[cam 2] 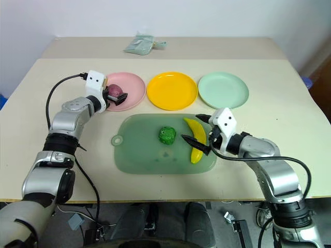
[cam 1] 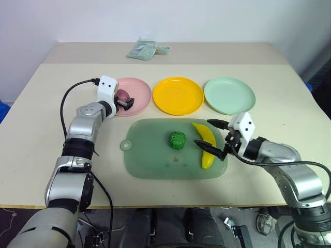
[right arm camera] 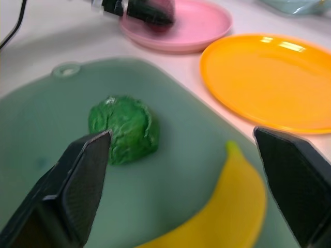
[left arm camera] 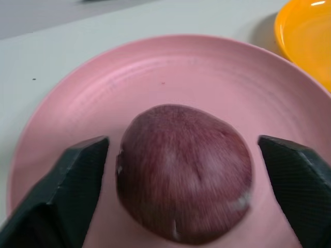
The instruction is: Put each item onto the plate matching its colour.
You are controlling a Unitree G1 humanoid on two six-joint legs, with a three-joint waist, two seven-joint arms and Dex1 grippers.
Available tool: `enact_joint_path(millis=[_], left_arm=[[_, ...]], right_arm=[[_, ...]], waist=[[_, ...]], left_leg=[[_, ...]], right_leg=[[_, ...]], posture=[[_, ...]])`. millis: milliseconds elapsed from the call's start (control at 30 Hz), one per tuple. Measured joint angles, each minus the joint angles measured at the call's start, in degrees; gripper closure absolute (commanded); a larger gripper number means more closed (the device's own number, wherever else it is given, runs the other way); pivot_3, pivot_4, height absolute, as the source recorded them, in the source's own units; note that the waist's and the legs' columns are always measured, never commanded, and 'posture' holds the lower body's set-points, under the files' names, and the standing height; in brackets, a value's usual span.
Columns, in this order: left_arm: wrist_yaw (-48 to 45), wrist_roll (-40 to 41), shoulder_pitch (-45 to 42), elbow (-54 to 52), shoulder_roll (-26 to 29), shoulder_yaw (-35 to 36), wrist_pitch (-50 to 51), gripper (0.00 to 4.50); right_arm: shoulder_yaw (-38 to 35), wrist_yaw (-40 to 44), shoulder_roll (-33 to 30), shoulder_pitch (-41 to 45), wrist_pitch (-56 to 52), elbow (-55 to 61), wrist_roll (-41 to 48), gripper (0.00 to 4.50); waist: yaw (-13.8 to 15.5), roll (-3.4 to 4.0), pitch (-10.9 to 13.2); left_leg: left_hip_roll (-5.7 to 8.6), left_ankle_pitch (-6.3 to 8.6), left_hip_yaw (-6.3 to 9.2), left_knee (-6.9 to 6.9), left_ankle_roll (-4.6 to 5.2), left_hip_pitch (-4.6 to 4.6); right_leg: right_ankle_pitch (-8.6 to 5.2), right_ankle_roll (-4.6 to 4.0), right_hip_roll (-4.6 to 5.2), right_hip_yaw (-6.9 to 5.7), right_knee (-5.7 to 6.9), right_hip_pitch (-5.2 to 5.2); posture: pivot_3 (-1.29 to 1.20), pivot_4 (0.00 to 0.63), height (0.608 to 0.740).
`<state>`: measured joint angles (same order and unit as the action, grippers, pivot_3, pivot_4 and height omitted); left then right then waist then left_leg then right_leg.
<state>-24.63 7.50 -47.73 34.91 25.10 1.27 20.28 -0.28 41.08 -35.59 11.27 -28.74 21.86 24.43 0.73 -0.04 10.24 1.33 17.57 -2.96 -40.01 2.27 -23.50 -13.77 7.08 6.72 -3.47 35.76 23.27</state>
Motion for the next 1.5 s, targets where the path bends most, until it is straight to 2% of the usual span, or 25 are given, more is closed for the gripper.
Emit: enact_joint_path(millis=[133, 300, 433, 533, 667, 700, 933, 1100, 1267, 1367, 1433, 1467, 1500], left_arm=[[-1.0, 0.7, 2.2, -4.8, 1.3, 2.3, -3.2, 0.04], [-12.9, 8.7, 17.6, -27.8, 7.2, 4.7, -2.6, 0.04], [-23.2, 16.4, 29.1, -44.7, 11.0, 2.1, 3.2, 0.04], [-27.0, 17.7, 33.4, -51.7, 13.9, -0.8, 5.9, 0.00], [-27.7, 18.8, 35.0, -55.3, 13.4, -2.7, 8.2, 0.00], [-27.6, 19.0, 35.2, -56.0, 13.4, -2.7, 8.3, 0.00], [-27.7, 19.1, 36.8, -56.8, 13.5, -3.0, 9.1, 0.00], [-26.9, 18.8, 36.6, -57.7, 11.4, -4.7, 8.7, 0.00], [-25.3, 18.3, 36.1, -57.9, 9.9, -5.1, 8.2, 0.00], [-24.9, 18.0, 36.1, -58.2, 9.6, -5.2, 8.2, 0.00], [-24.7, 18.0, 36.1, -58.4, 9.6, -5.3, 8.2, 0.00], [-24.6, 18.0, 36.1, -58.4, 9.6, -5.3, 8.2, 0.00], [-24.2, 17.9, 36.3, -58.5, 9.6, -5.3, 8.2, 0.00]], right_arm=[[3.8, -2.7, 2.7, 3.5, -2.1, 0.8, -1.6, 0.00], [9.5, -3.5, 4.4, 7.1, -3.6, 0.2, -4.4, 0.00], [12.6, -3.1, 4.8, 7.4, -3.5, -2.4, -6.7, 0.00], [12.9, -2.6, 4.9, 7.4, -3.5, -4.1, -7.3, 0.77], [12.9, -2.0, 4.9, 7.5, -3.4, -4.6, -7.3, 2.72], [12.7, -1.9, 5.1, 7.5, -3.5, -4.6, -7.3, 2.92], [5.8, -6.1, 7.6, 11.8, -3.4, -7.2, -6.1, 2.92], [-1.0, -24.5, 9.2, 25.0, 0.0, -30.0, -15.6, 2.92], [-3.0, -31.1, 10.1, 29.5, 6.1, -46.9, -19.7, 2.92], [-3.4, -31.0, 11.0, 30.6, 8.9, -51.5, -19.6, 1.62], [-3.8, -30.5, 11.1, 31.1, 10.8, -52.1, -19.6, 0.53], [-3.9, -30.3, 11.1, 31.2, 11.4, -52.1, -19.6, 0.15], [-4.2, -29.6, 11.1, 31.1, 12.8, -51.5, -19.6, 0.06]], waist=[[-0.1, 0.00, 0.0], [-0.7, 0.03, 0.0], [0.1, 0.02, 0.0], [0.1, 0.03, 0.0], [-0.1, 0.03, 0.0], [-0.2, 0.03, 0.0], [0.0, 0.03, 0.0], [0.0, 0.04, 0.0], [-1.1, 0.06, 0.0], [-1.7, 0.08, 0.0], [-1.7, 0.10, 0.0], [-1.7, 0.10, 0.0], [-1.6, 0.11, 0.0]], left_leg=[[0.00, 0.01, 0.00, 0.00, -0.01, 0.00], [-0.04, 0.01, -0.02, 0.05, -0.06, 0.00], [0.00, 0.01, 0.04, -0.07, -0.05, 0.01], [0.02, 0.01, 0.06, -0.06, -0.05, 0.04], [-0.01, 0.01, 0.05, 0.00, -0.05, 0.04], [-0.01, 0.01, 0.04, 0.00, -0.05, 0.04], [0.00, 0.01, 0.03, 0.00, -0.04, 0.04], [0.03, 0.00, 0.02, 0.06, -0.05, 0.03], [0.00, -0.04, -0.06, 0.29, -0.11, 0.02], [-0.03, -0.06, -0.06, 0.32, -0.13, 0.03], [-0.04, -0.06, -0.06, 0.33, -0.13, 0.03], [-0.04, -0.06, -0.06, 0.33, -0.13, 0.03], [-0.03, -0.06, -0.06, 0.32, -0.13, 0.03]], right_leg=[[0.00, 0.00, 0.02, 0.01, 0.01, 0.03], [-0.01, -0.02, 0.05, 0.03, 0.02, 0.09], [-0.01, -0.03, 0.10, 0.02, -0.14, -0.04], [-0.01, -0.03, 0.09, 0.02, -0.19, -0.07], [-0.01, -0.04, 0.03, 0.04, -0.19, -0.02], [-0.01, -0.04, 0.04, 0.04, -0.19, -0.01], [-0.01, -0.03, 0.04, 0.04, -0.19, -0.02], [-0.01, -0.05, 0.05, 0.05, -0.19, 0.04], [-0.01, -0.05, 0.00, 0.05, -0.19, 0.06], [-0.01, -0.04, -0.03, 0.05, -0.20, 0.06], [-0.01, -0.04, -0.04, 0.05, -0.20, 0.07], [-0.01, -0.04, -0.03, 0.06, -0.20, 0.07], [-0.01, -0.04, -0.03, 0.06, -0.20, 0.06]], posture=[[0.00, 0.150, 0.740], [0.00, 0.150, 0.740], [0.00, 0.150, 0.740], [0.00, 0.150, 0.740], [0.00, 0.150, 0.740], [0.00, 0.150, 0.740], [0.00, 0.150, 0.740], [0.00, 0.150, 0.740], [0.00, 0.150, 0.740], [0.00, 0.150, 0.740], [0.00, 0.150, 0.740], [0.00, 0.150, 0.740], [0.00, 0.150, 0.740]])
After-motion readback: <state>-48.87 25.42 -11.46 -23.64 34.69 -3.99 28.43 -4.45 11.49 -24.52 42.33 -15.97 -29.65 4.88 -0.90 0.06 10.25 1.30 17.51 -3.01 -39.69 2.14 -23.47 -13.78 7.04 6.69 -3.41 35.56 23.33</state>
